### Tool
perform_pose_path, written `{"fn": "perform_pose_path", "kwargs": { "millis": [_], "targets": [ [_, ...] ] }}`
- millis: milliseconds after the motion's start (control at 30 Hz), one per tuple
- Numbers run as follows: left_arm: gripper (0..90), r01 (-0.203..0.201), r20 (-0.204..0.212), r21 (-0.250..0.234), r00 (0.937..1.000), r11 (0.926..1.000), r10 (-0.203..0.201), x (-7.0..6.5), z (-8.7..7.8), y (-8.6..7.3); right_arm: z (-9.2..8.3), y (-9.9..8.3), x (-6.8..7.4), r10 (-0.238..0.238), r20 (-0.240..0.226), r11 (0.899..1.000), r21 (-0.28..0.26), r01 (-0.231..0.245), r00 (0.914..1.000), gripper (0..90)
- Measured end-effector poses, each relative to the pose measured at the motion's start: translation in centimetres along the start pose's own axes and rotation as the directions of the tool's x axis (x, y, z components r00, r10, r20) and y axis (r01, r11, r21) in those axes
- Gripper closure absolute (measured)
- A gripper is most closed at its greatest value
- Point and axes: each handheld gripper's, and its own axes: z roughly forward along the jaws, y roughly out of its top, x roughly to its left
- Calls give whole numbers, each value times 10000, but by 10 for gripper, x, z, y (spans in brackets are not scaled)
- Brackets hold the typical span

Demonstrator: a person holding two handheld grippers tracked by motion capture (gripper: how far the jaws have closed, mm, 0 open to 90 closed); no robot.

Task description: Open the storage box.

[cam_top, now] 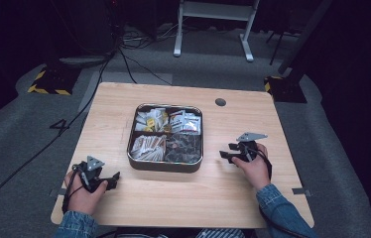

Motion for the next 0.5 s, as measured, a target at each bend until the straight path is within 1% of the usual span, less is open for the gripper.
{"fn": "perform_pose_path", "kwargs": {
  "millis": [67,133,367,500],
  "targets": [
    [145,1,-10,-22,10000,10000,-1,0,0,0,-6,7,1,79,-182,9996,-264,-83,9998,420],
    [146,2,-11,-28,10000,10000,-2,0,0,0,-12,15,3,28,-271,9990,-444,-40,9996,420],
    [146,-1,1,-2,10000,10000,1,0,0,0,-26,47,14,-749,-409,9949,-701,720,9963,428],
    [146,-5,2,1,10000,10000,5,0,0,0,-29,60,18,-878,-520,9935,-775,837,9948,428]
  ]
}}
